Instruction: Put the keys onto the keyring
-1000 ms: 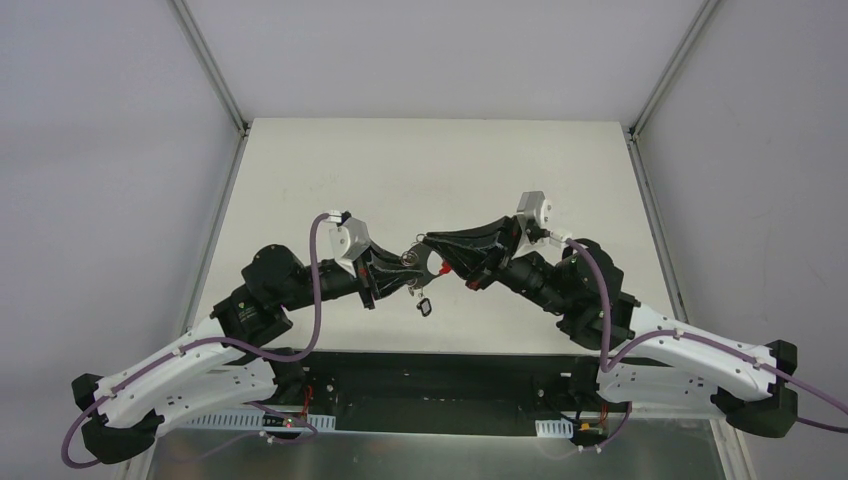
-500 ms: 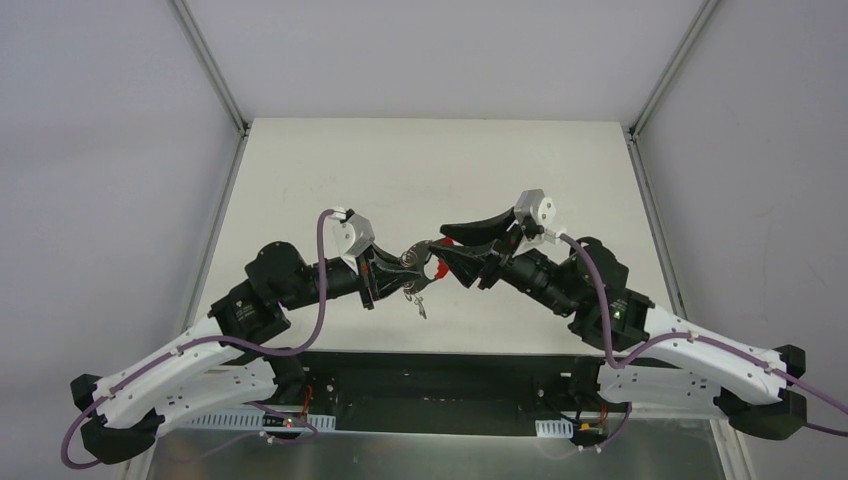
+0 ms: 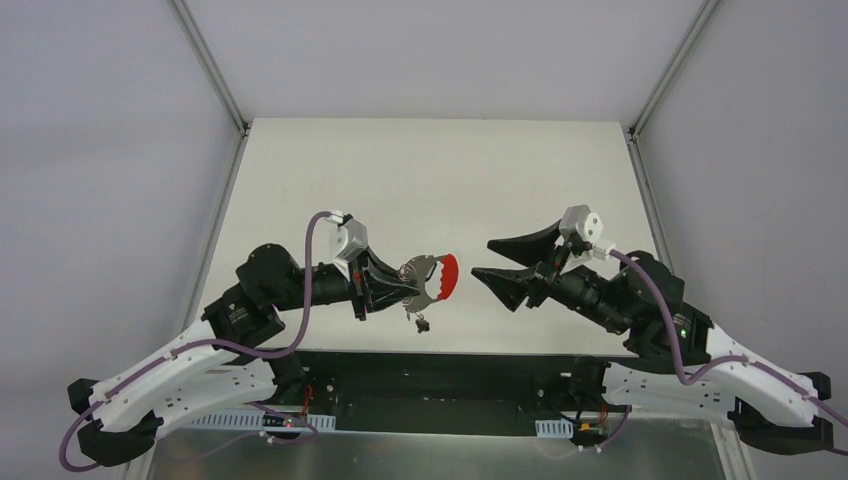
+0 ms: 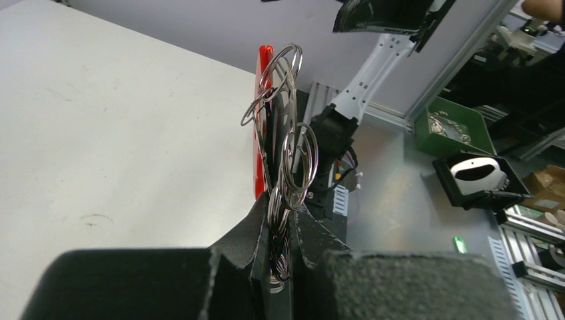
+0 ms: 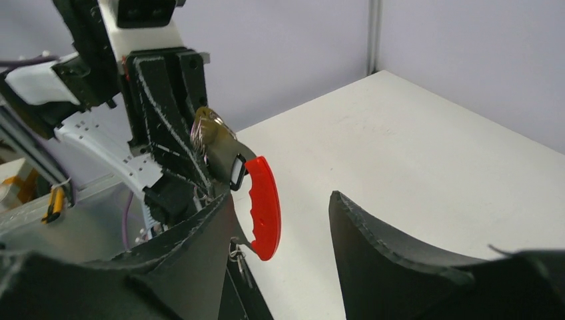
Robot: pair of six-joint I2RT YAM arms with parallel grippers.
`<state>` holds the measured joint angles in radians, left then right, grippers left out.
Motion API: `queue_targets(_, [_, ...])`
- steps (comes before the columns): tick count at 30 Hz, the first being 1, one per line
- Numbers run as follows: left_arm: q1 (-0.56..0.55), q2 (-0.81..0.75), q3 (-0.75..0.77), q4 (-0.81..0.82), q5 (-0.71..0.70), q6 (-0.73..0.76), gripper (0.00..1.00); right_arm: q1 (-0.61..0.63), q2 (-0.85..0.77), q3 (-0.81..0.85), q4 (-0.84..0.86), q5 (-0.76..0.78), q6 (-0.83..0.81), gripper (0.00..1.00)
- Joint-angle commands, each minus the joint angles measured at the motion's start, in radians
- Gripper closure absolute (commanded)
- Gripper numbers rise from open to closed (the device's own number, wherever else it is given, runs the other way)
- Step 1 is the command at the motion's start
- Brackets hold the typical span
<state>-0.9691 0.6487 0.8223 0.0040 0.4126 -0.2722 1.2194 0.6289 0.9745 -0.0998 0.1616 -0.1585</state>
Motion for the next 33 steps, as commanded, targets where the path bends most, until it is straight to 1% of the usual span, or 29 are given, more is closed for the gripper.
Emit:
queue_targets(1, [-0.005,-0.019,0.048,0.103,0.102,-0.066,1.0,0.005,0.018,0.061,-0.126,-0.146,0.014,0.42])
queue_targets(3, [-0.006,-0.022,0.044,0.128,0.132,-0.092,1.0,0.005,0.036,0.077,-0.151,-0.229,0.017,0.42])
queue_targets(6, [-0.005,-0.024,0.039,0.167,0.177,-0.125,1.0,0.005,0.054,0.087,-0.156,-0.304,0.018,0.42])
queue_targets(14, [-0.005,-0.044,0.008,0.239,0.233,-0.19,1.0,0.005,0.089,0.088,-0.124,-0.451,0.034,0.42])
queue_targets(18, [-0.005,-0.05,-0.002,0.274,0.252,-0.214,1.0,0.005,0.106,0.087,-0.097,-0.48,0.047,0.42])
queue_targets(23, [-0.005,-0.049,-0.01,0.291,0.26,-0.226,1.0,0.005,0.123,0.077,-0.017,-0.56,0.074,0.43])
queue_targets(29, [-0.006,-0.05,-0.019,0.3,0.26,-0.229,1.0,0.005,0.156,0.089,0.037,-0.595,0.083,0.45])
queue_targets(32, [-0.005,-0.053,-0.023,0.302,0.26,-0.228,1.0,0.004,0.178,0.1,0.044,-0.61,0.084,0.47])
queue_targets(33, [-0.005,-0.053,-0.022,0.303,0.26,-0.228,1.0,0.004,0.186,0.105,0.046,-0.616,0.083,0.49])
